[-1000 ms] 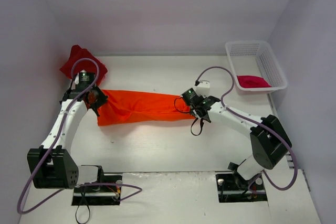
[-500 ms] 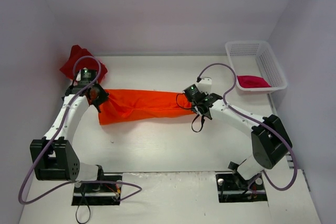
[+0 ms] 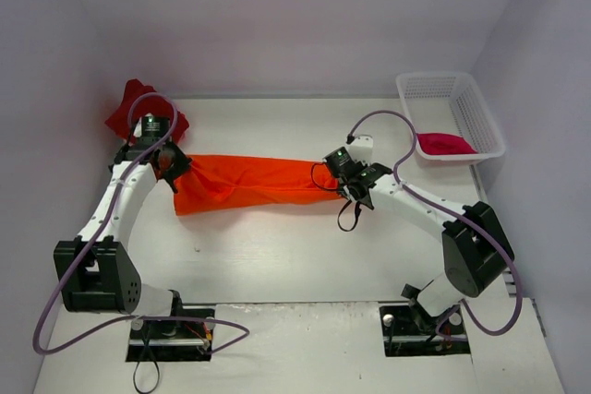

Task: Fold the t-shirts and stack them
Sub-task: Fold the other side of the tshirt into a rectangle

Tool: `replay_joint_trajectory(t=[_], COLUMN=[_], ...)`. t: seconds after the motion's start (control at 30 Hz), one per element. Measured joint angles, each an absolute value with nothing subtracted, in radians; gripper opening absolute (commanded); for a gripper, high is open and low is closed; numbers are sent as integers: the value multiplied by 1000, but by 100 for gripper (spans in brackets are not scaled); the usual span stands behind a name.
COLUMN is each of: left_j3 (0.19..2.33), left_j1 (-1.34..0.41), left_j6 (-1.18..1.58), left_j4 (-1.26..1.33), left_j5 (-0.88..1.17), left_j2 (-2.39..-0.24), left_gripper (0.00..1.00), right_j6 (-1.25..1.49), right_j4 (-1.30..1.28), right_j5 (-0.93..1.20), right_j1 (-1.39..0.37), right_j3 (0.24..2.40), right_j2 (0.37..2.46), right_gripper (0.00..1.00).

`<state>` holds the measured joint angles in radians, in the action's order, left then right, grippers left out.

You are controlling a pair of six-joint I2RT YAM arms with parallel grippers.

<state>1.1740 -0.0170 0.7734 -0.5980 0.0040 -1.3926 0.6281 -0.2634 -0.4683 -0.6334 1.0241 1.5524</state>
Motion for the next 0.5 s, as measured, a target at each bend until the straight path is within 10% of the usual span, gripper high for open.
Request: replay_joint_trajectory(t=[0.5], left_j3=[1223], left_j1=[17], left_j6=[773], left_j4=[-596], left_j5=[7], left_j2=[-1431], left_gripper=[0], right_j6=[605], right_j4=[-249], right_j5=[-463], right_j1=[-620], right_j3=[1073], right_j2=[1553], right_gripper=[0])
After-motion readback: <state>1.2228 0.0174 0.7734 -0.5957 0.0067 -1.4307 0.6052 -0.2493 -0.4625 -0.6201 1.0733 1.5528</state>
